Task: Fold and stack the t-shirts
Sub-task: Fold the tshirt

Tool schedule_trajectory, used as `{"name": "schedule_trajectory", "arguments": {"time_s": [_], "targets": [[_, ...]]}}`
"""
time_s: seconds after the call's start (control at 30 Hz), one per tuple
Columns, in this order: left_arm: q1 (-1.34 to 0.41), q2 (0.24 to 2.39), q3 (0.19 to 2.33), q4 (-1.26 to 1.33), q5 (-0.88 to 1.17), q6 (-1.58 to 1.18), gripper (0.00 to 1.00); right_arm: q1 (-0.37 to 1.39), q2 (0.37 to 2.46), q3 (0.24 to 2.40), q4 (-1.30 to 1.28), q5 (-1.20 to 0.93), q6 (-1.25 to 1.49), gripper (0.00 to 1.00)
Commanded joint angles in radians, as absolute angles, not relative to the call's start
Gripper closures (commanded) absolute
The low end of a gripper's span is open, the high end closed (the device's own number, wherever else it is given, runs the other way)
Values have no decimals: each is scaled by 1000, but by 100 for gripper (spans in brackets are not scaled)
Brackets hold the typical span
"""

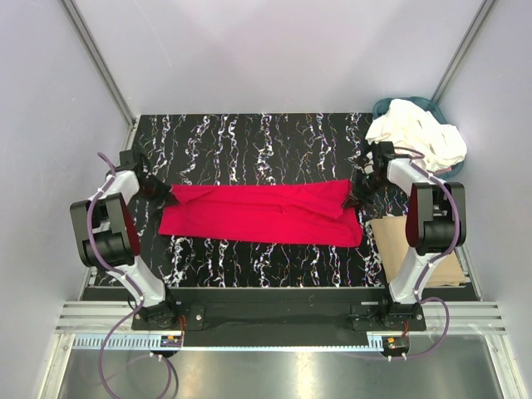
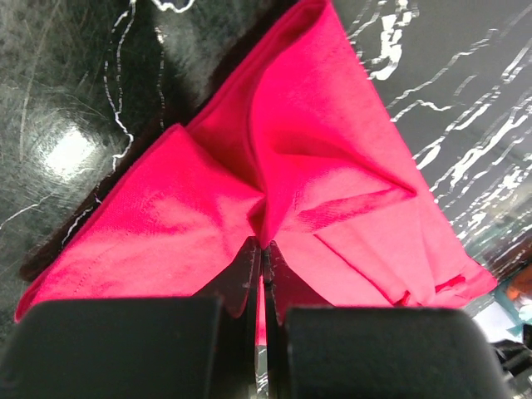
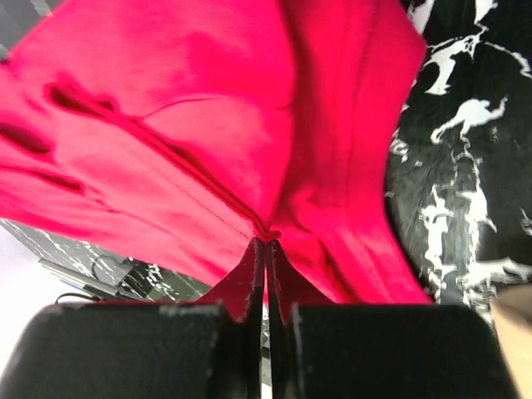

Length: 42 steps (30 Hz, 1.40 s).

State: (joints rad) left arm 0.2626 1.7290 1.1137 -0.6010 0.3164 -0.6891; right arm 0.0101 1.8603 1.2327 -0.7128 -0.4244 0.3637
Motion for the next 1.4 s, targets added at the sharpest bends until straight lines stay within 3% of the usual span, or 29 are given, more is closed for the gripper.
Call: {"name": "schedule_trajectory", "arguments": {"time_s": [0.0,0.43,0.77,1.13,1.37], "targets": [[262,1666,1167,-588,341,-686,100,8,1773,1316,-756,-388,360,100],[264,1782,1345,-540,340,-670,100,-23,1931,1722,-778,-250,298,100],[262,1992,1456,-399,432,-736,100,-25,2192,2029,-749,-319,272,100],[261,2108,1554,-345,505,-723,100,-28,2201,2003,-742,-368,279,100],[262,2002,1479,-413,498,-669,100,-28,2033,1743,-739,-416,327,100]]}}
